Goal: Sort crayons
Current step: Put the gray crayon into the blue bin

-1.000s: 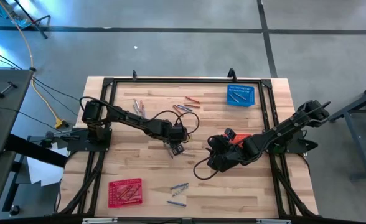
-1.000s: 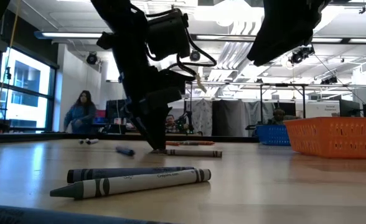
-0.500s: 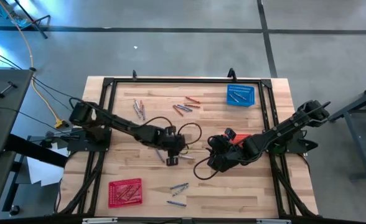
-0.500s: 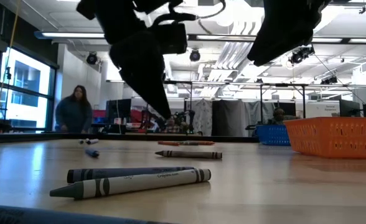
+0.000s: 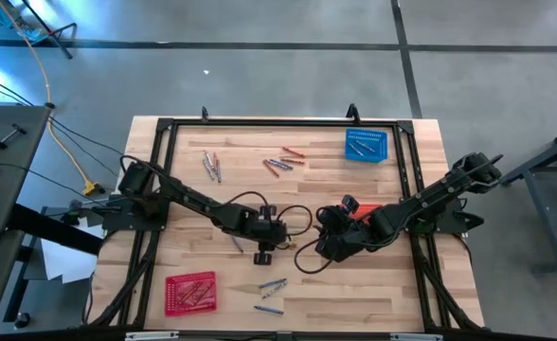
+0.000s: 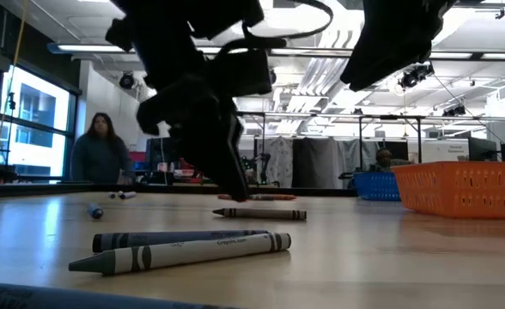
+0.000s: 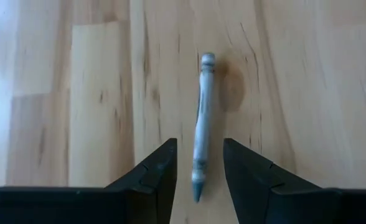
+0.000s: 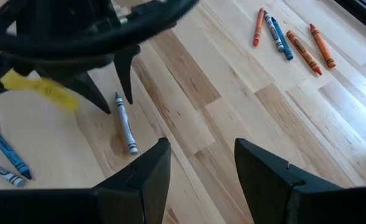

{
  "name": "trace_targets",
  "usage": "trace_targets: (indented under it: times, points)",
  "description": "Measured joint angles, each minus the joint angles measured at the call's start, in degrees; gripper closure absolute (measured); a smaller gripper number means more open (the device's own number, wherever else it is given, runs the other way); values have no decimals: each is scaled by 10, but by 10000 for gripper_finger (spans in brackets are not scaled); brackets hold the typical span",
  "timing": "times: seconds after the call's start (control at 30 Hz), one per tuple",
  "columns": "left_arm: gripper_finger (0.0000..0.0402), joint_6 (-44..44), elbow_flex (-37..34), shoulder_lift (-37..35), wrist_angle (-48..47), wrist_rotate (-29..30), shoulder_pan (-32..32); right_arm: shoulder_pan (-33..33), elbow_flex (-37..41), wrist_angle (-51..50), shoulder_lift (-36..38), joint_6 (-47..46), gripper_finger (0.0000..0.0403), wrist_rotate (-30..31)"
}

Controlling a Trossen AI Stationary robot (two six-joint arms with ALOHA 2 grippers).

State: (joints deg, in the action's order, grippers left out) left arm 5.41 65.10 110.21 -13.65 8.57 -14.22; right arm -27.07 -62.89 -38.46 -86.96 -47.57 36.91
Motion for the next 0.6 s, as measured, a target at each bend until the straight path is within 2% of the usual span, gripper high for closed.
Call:
trace_targets:
  times: [0.1,0.37,0.6]
  points:
    - [284,4,0,12,2,-24,1,0,0,0,0,0,231,0]
    - [293,32,3,40,11,-23,10,0,0,1,0,0,231,0]
    - [388,70,2,43,2,-24,20,0,0,1,0,0,231,0]
